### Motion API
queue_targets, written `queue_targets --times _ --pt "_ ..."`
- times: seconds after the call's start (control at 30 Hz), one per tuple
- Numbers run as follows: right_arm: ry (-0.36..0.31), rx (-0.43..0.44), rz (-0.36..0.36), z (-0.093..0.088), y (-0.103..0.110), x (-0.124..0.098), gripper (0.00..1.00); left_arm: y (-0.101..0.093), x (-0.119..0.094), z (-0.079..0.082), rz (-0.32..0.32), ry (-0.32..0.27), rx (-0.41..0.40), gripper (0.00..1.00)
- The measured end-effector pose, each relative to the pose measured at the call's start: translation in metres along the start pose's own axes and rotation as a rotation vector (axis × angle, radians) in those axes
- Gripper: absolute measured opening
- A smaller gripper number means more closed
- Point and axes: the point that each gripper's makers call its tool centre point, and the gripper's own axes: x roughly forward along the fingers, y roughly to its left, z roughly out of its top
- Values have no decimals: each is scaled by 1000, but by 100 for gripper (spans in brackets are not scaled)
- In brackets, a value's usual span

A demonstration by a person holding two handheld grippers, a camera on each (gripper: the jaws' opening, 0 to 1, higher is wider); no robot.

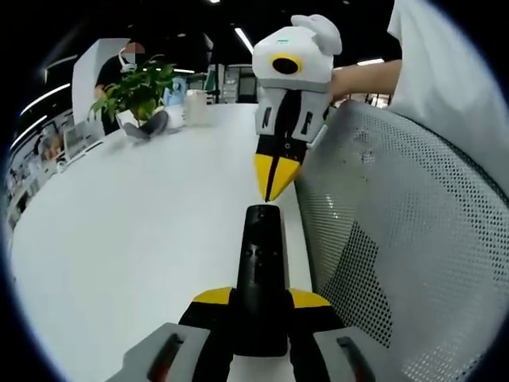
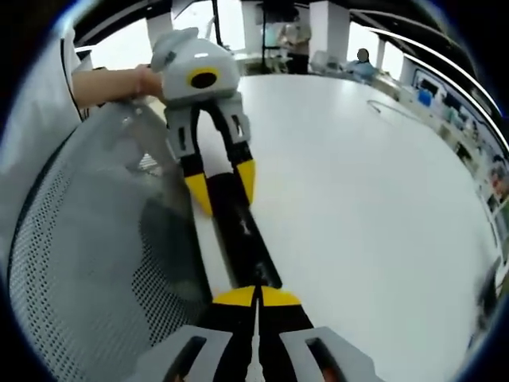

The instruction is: Press the specified remote control buttons in sequence, fully releasing each button before pressing the next.

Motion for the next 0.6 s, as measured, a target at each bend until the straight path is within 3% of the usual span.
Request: queue_targets --times 0.33,0.6 --pt "52 -71 21 -1 0 6 0 0 1 0 -2 -3 13 24" --pt "145 -138 59 0 0 8 0 1 1 -1 5 6 -2 24"
